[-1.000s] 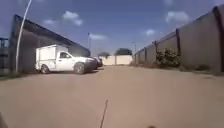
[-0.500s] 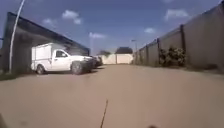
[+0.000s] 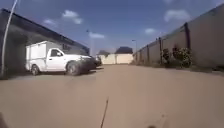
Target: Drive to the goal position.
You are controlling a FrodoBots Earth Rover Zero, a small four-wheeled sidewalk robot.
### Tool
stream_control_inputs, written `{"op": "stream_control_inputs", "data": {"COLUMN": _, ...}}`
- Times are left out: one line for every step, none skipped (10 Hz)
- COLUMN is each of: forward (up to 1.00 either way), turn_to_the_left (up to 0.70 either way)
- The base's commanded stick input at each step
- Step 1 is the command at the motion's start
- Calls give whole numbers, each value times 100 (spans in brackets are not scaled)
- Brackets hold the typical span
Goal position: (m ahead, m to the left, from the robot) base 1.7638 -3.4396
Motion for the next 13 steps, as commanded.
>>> {"op": "stream_control_inputs", "data": {"forward": 100, "turn_to_the_left": 0}}
{"op": "stream_control_inputs", "data": {"forward": 100, "turn_to_the_left": 0}}
{"op": "stream_control_inputs", "data": {"forward": 100, "turn_to_the_left": 0}}
{"op": "stream_control_inputs", "data": {"forward": 100, "turn_to_the_left": 0}}
{"op": "stream_control_inputs", "data": {"forward": 100, "turn_to_the_left": 0}}
{"op": "stream_control_inputs", "data": {"forward": 100, "turn_to_the_left": 0}}
{"op": "stream_control_inputs", "data": {"forward": 100, "turn_to_the_left": 0}}
{"op": "stream_control_inputs", "data": {"forward": 100, "turn_to_the_left": 0}}
{"op": "stream_control_inputs", "data": {"forward": 100, "turn_to_the_left": 0}}
{"op": "stream_control_inputs", "data": {"forward": 100, "turn_to_the_left": 0}}
{"op": "stream_control_inputs", "data": {"forward": 100, "turn_to_the_left": 0}}
{"op": "stream_control_inputs", "data": {"forward": 100, "turn_to_the_left": 0}}
{"op": "stream_control_inputs", "data": {"forward": 100, "turn_to_the_left": 0}}
